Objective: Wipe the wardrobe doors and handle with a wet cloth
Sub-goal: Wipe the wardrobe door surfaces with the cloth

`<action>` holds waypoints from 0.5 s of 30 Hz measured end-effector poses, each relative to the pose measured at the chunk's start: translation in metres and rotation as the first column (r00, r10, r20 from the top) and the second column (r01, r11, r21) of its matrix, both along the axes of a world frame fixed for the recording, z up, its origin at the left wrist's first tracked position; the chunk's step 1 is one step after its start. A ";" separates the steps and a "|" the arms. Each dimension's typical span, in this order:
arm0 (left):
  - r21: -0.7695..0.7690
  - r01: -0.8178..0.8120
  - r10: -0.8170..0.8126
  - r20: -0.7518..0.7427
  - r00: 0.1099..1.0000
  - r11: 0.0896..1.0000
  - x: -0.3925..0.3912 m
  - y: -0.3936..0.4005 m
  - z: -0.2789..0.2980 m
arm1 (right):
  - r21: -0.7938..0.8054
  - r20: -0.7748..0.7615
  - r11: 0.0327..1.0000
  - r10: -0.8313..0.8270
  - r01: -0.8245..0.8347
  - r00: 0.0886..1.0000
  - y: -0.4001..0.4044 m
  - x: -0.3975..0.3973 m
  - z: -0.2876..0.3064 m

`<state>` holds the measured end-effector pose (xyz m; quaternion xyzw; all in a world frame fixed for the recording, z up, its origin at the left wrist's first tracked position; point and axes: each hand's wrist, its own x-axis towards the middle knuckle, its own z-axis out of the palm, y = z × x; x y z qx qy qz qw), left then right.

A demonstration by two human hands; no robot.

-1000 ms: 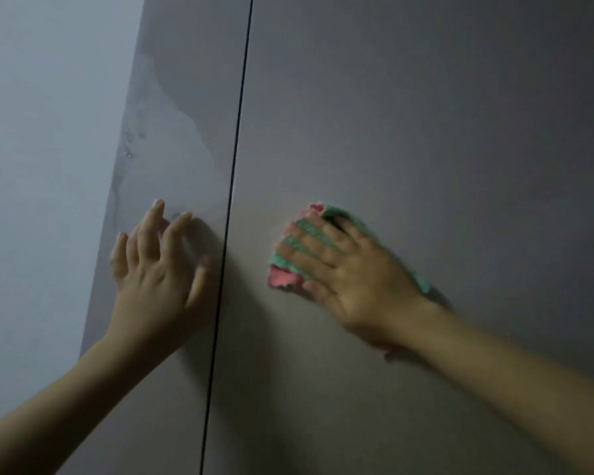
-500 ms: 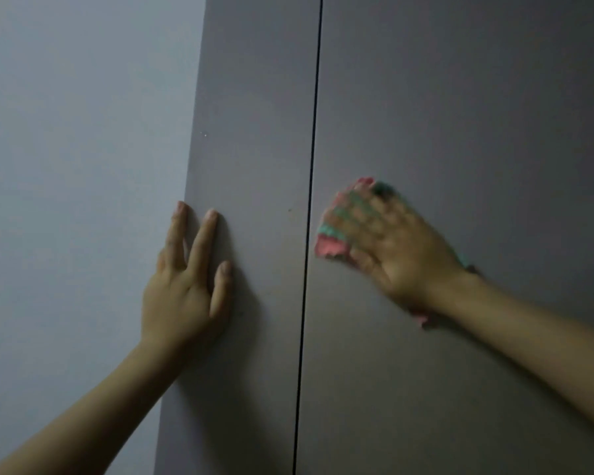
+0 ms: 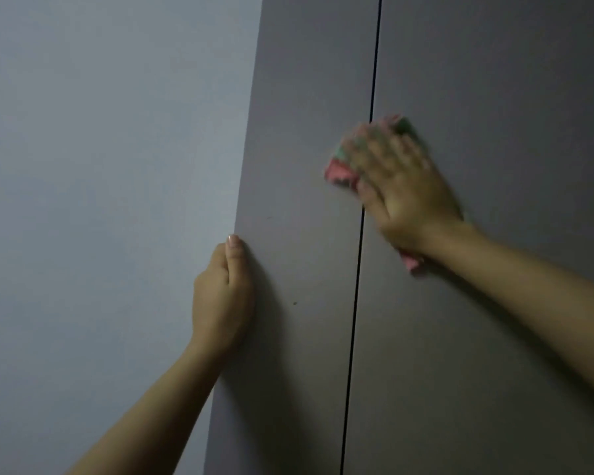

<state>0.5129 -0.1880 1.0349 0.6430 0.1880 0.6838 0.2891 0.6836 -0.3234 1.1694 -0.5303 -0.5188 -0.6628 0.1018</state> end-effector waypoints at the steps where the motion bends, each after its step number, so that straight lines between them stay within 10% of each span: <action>1: -0.017 0.013 -0.013 0.016 1.000 1.000 0.001 0.000 0.000 | 0.136 -0.135 0.991 0.009 0.009 0.991 0.010 -0.009 0.019; 4: -0.080 0.072 -0.068 0.052 0.996 0.994 0.001 0.000 -0.001 | 0.274 -0.274 0.962 0.094 -0.016 0.957 0.049 -0.053 0.030; 11: -0.306 0.328 -0.336 0.028 0.941 0.894 -0.007 0.005 -0.039 | -0.406 0.314 0.913 0.103 0.035 0.944 0.022 -0.034 -0.073; 15: -0.301 0.258 -0.266 0.013 0.964 0.918 -0.006 0.003 -0.052 | -0.038 0.013 0.998 0.046 -0.045 0.999 0.038 -0.042 -0.003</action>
